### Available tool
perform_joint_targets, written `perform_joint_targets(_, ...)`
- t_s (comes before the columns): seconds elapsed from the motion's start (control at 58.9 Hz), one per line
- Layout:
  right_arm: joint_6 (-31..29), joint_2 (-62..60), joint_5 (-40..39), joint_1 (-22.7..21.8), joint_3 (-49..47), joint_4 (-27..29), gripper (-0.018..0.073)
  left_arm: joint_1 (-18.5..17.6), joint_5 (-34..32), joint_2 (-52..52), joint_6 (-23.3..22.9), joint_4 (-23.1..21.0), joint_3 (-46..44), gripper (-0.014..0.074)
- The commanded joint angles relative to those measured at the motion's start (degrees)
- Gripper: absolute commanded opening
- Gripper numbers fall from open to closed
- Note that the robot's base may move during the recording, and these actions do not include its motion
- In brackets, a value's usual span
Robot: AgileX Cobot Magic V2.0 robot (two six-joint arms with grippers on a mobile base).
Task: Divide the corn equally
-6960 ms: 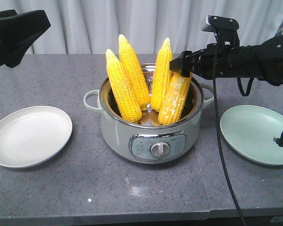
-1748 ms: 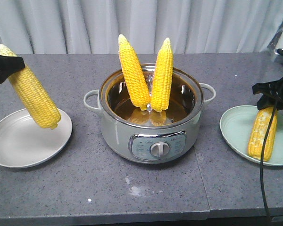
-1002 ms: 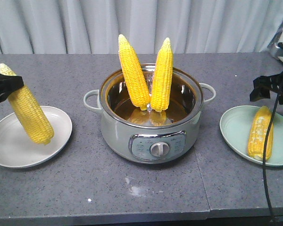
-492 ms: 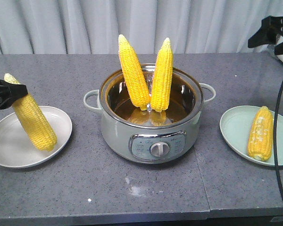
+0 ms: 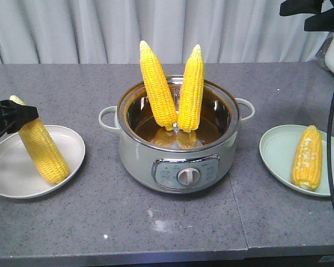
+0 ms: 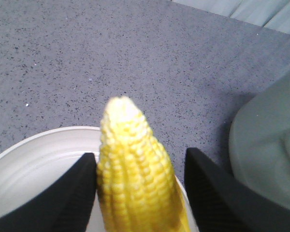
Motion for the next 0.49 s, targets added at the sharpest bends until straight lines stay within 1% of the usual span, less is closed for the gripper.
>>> perform_joint_targets(0.0, -1.5, -2.9, -1.7, -0.1, -1.9, 4.9, 0.056, 0.0, 0.1, -1.7, -0.6, 0.2, -1.4, 0.0482)
perform_joint_targets(0.085, -2.0, -2.9, -1.4, -0.1, -1.9, 6.5, 0.056, 0.0, 0.1, -1.7, -0.6, 0.2, -1.4, 0.0504)
perform_joint_targets(0.289, -1.9, -2.9, -0.1, -0.1, -1.8, 8.3, 0.056, 0.0, 0.1, -1.7, -0.8, 0.2, -1.4, 0.0504)
perform_joint_targets(0.475, -2.2, -2.9, 2.7, -0.1, -1.8, 9.1, 0.056, 0.0, -2.5, -2.9, -4.8, 0.2, -1.4, 0.0504)
